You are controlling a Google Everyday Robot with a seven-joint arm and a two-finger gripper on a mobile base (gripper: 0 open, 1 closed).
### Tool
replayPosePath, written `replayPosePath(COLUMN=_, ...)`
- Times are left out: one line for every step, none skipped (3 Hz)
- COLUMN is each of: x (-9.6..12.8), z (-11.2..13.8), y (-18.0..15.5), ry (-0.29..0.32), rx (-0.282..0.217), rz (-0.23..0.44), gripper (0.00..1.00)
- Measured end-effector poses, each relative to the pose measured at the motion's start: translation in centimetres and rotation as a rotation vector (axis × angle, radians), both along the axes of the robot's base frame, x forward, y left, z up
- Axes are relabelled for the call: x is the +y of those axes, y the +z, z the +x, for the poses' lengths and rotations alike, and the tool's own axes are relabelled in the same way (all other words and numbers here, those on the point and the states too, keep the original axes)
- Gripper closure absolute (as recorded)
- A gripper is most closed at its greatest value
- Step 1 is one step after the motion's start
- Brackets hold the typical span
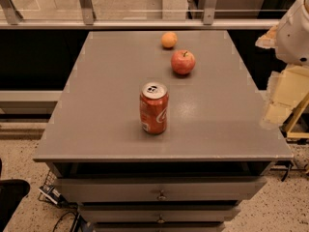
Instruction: Pick apple
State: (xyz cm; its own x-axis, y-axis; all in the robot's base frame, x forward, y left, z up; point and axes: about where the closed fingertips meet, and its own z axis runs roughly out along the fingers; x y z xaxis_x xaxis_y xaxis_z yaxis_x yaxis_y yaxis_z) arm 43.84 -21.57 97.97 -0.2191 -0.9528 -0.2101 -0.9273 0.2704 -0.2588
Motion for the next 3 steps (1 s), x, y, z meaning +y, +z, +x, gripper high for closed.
replayPosePath(x=0.0, z=0.0, y=0.0, ry=0.0, rx=0.0, rz=0.0, gripper=0.0)
replayPosePath(x=-1.1, z=2.3, y=0.4, ry=-0.024, rx=-0.064, rz=0.048, gripper=0.0)
replayPosePath(x=-2.9, z=7.9, y=1.0, ry=-0.056, rx=-0.187, rz=0.177, gripper=0.0)
